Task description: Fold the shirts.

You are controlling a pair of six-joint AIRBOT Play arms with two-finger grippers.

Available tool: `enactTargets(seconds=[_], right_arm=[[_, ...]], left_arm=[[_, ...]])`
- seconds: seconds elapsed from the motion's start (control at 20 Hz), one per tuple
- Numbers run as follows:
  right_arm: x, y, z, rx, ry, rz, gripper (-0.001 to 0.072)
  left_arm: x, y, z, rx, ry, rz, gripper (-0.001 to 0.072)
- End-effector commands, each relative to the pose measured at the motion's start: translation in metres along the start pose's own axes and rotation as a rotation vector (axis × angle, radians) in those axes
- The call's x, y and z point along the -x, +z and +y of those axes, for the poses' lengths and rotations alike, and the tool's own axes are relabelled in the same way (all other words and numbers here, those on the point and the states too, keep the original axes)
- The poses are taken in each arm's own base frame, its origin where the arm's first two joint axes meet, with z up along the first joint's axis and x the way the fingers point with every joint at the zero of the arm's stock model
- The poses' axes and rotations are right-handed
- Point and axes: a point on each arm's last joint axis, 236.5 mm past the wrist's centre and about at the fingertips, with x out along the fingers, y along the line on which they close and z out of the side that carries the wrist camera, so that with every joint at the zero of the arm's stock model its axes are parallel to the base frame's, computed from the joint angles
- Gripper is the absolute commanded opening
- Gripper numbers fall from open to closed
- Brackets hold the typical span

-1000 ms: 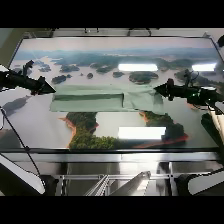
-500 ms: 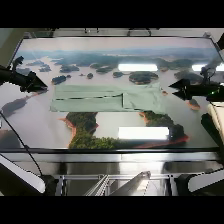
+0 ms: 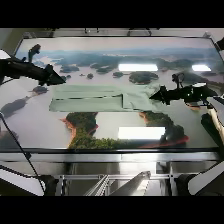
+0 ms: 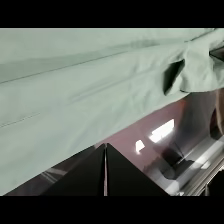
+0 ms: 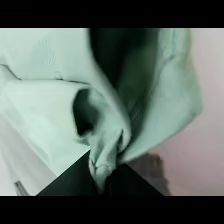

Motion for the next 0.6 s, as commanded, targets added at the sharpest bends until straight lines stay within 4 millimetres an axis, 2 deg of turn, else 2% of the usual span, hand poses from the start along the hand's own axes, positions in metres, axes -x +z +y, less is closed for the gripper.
enactTargets(seconds=[0.0,0.1,0.25,0.4,0.55], right_arm=[[-0.003,-0.003,0.024,-0.007,0.097,0.021,0.0019],[0.016,-0.011,0.037,0.002,0.150,0.059,0.0019],[0.059,-0.013,0.066,0.033,0.202,0.045,0.0019],[0.104,-0.016,0.105,0.109,0.248,0.005,0.0018],[0.128,-0.025,0.139,0.172,0.287,-0.014,0.0018]], left_arm=[[-0.077,-0.013,-0.046,-0.089,-0.006,0.049,0.0007],[-0.136,-0.021,-0.063,-0.151,0.001,0.082,0.0008],[-0.208,-0.032,-0.065,-0.226,0.089,0.133,0.0008],[-0.252,-0.041,-0.071,-0.285,0.154,0.210,0.0010],[-0.280,-0.044,-0.090,-0.321,0.141,0.252,0.0010]])
